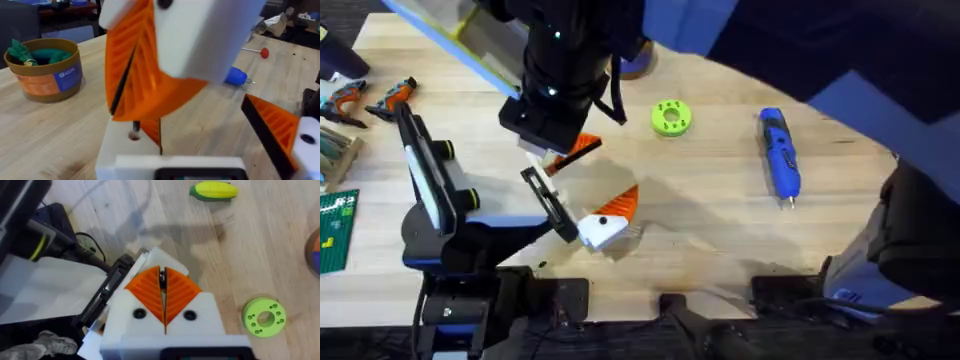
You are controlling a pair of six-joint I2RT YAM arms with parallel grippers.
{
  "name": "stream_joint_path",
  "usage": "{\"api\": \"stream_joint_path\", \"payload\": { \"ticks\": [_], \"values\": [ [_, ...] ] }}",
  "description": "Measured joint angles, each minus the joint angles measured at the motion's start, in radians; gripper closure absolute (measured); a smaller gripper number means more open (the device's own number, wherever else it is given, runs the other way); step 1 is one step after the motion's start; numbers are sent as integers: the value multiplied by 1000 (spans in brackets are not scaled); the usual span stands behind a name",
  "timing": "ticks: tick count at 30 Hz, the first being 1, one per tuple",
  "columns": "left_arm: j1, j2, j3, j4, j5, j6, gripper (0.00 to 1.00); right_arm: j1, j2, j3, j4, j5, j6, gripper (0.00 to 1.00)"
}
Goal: Pick up the gripper from the table and insert it into the empty holder that is missing its gripper. Then pick up a screw, insert it into the mounting hole, and use the screwdriver to tighten it. Finally, clean up the table by picking up the vegetable and placing it into the bucket.
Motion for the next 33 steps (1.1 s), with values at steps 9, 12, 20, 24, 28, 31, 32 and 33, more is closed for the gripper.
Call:
{"api": "stream_joint_path", "payload": {
  "ticks": [9, 12, 20, 24, 28, 31, 32, 33],
  "values": [
    [0, 0, 0, 0, 0, 0, 15, 0, 0, 0, 0, 0, -8, 995],
    [0, 0, 0, 0, 0, 0, 16, 0, 0, 0, 0, 0, -8, 995],
    [0, 0, 0, 0, 0, 0, 15, 0, 0, 0, -1, 0, -15, 995],
    [0, 0, 0, 0, 0, 0, 15, 0, 0, 0, -3, 0, -15, 995],
    [0, 0, 0, 0, 0, 0, 15, 0, 0, 0, -3, 0, -15, 995],
    [0, 0, 0, 0, 0, 0, 15, 0, 0, -1, -3, 0, -15, 995],
    [0, 0, 0, 0, 0, 0, 15, 0, 0, -2, -3, 0, -15, 995],
    [0, 0, 0, 0, 0, 0, 14, 0, 0, -2, -3, 0, -15, 995]
  ]
}}
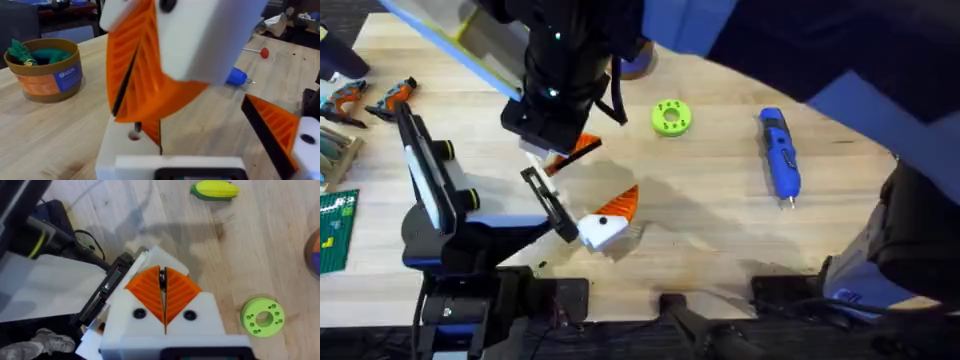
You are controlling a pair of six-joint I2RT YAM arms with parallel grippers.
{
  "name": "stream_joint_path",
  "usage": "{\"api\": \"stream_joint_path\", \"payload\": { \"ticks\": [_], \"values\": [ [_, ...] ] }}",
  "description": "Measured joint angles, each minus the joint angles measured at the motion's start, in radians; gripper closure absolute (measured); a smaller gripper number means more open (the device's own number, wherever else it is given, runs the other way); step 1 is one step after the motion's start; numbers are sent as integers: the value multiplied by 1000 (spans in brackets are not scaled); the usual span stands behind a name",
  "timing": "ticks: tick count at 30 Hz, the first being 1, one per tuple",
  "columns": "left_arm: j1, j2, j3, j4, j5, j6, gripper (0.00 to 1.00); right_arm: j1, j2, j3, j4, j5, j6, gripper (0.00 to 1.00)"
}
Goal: Pick up the gripper from the table and insert it into the empty holder that is missing its gripper. Then pick up a screw, insert it into the mounting hole, and use the screwdriver to tighten it. Finally, clean up the table by picking up the vegetable and placing it into the bucket.
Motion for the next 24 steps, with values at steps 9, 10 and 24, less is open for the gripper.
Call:
{"api": "stream_joint_path", "payload": {
  "ticks": [9, 10, 24],
  "values": [
    [0, 0, 0, 0, 0, 0, 15, 0, 0, -1, 0, 0, 0, 995],
    [0, 0, 0, 0, 0, 0, 15, 0, 0, -1, 0, 0, 0, 995],
    [0, 0, 0, 0, 0, 0, 15, 0, 21, -1, 5, 0, 0, 995]
  ]
}}
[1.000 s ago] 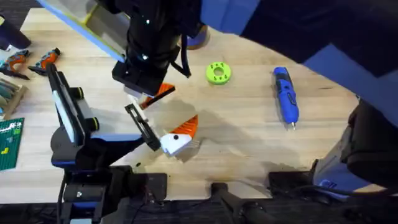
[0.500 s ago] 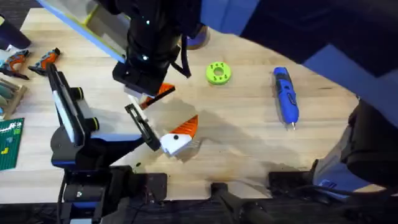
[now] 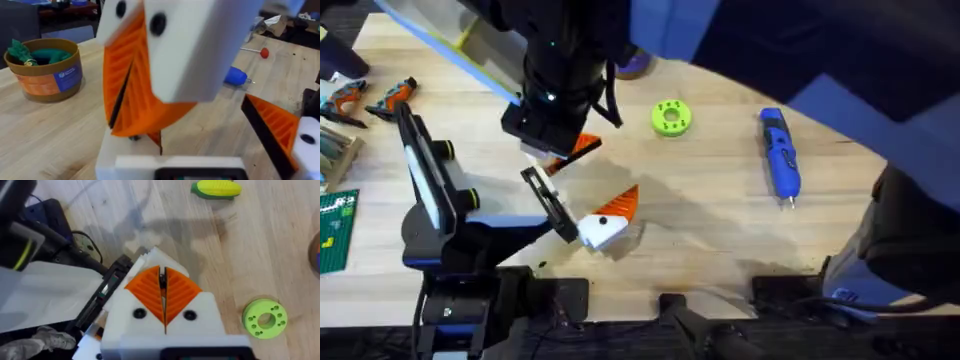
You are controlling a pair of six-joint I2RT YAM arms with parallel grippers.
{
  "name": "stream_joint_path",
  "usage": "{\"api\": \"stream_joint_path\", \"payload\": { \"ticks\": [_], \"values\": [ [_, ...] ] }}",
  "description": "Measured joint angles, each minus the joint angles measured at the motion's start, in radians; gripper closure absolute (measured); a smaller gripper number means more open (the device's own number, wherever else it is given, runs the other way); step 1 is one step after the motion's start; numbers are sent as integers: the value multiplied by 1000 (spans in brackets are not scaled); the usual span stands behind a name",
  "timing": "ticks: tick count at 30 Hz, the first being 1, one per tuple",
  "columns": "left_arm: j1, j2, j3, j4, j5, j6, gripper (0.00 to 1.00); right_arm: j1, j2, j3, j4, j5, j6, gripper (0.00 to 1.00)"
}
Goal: Pick up the gripper from the table and insert it into the empty holder that is missing its gripper. Then pick up a screw, insert it into the mounting hole, and use the screwdriver to tighten it. Finally, clean up the table by picking up the vegetable and placing it into the bucket.
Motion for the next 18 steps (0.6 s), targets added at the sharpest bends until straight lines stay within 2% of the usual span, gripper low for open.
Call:
{"api": "stream_joint_path", "payload": {
  "ticks": [18],
  "values": [
    [0, 0, 0, -1, 0, -1, 15, 0, 5, 0, 4, 0, 0, 995]
  ]
}}
